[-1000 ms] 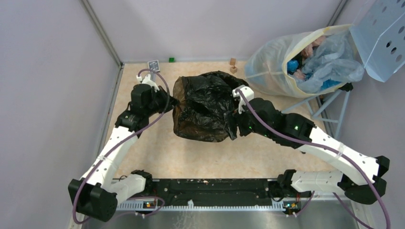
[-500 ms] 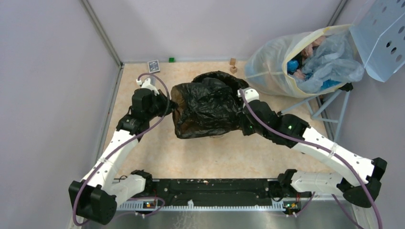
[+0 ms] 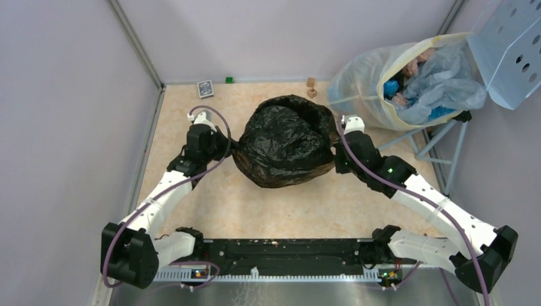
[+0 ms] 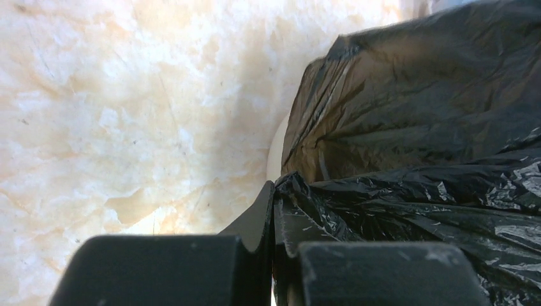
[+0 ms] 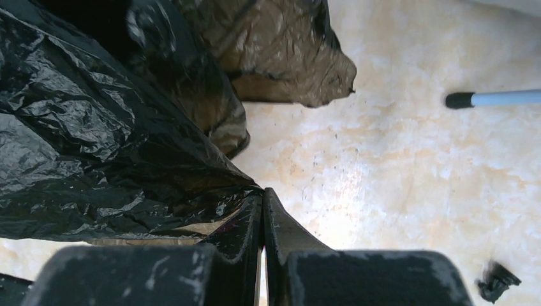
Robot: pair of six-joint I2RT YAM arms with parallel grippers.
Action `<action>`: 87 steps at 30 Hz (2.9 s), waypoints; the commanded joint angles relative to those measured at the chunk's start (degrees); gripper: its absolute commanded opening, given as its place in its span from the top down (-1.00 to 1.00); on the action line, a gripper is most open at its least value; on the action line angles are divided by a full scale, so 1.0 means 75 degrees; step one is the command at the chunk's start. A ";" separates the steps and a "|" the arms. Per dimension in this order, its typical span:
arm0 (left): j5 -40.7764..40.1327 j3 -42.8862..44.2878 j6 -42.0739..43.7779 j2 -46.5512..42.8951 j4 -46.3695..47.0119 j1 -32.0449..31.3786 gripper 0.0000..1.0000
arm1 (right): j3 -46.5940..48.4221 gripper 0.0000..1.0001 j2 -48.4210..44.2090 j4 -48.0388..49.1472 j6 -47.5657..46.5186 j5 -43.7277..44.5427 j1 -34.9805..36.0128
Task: Put the trash bags into the trash bin
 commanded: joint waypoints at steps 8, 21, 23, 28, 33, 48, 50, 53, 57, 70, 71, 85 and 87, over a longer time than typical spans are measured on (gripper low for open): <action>-0.0784 0.0133 0.0498 -0.1132 0.1392 0.0037 0.95 | 0.0302 1.00 -0.1222 0.1555 -0.1384 -0.0241 -0.0042; -0.1297 0.0436 0.0225 -0.0580 0.1110 0.0050 0.93 | 0.0994 1.00 0.0008 0.1317 -0.1032 -0.0094 -0.0679; -0.1257 0.0811 0.0196 0.0017 0.0476 0.0049 0.93 | 0.1011 1.00 0.0204 0.1189 -0.0885 -0.0381 -0.0980; -0.0501 0.1076 0.0328 0.0636 0.0114 0.0072 0.93 | 0.0923 0.21 -0.0086 0.1125 -0.1404 -0.1222 -0.1108; -0.0069 0.0664 0.0358 0.0009 0.0723 0.0072 0.82 | 0.1331 -0.16 -0.0688 0.1039 -0.2262 -0.2492 -0.1108; -0.0220 0.0717 0.0573 -0.0502 0.0601 0.0073 0.79 | 0.4577 -0.23 0.2047 -0.0390 -0.4659 -0.3304 0.1626; -0.0207 0.0748 0.0544 -0.0477 0.0590 0.0073 0.79 | 0.4936 -0.22 0.2514 -0.0666 -0.4728 -0.3259 0.1791; -0.0194 0.0764 0.0542 -0.0458 0.0577 0.0072 0.80 | 0.5160 -0.22 0.2940 -0.0848 -0.4746 -0.3069 0.1856; -0.0234 0.0798 0.0554 -0.0424 0.0566 0.0074 0.80 | 0.5324 -0.11 0.3306 -0.1087 -0.4767 -0.3010 0.1856; -0.0193 0.1019 0.0626 0.0163 0.0770 0.0073 0.83 | 0.6504 1.00 0.3864 -0.0041 -0.3481 -0.3548 0.0176; -0.0164 0.1030 0.0645 0.0194 0.0815 0.0072 0.83 | 0.6735 1.00 0.4054 -0.0101 -0.3368 -0.3586 -0.0022; 0.0002 0.1197 0.0798 0.0350 0.0783 0.0073 0.82 | 0.7688 -0.48 0.4494 -0.0737 -0.4303 -0.3372 -0.0220; -0.0009 0.1217 0.0815 0.0350 0.0766 0.0074 0.82 | 0.7340 -0.55 0.4192 -0.0618 -0.4494 -0.3118 0.0006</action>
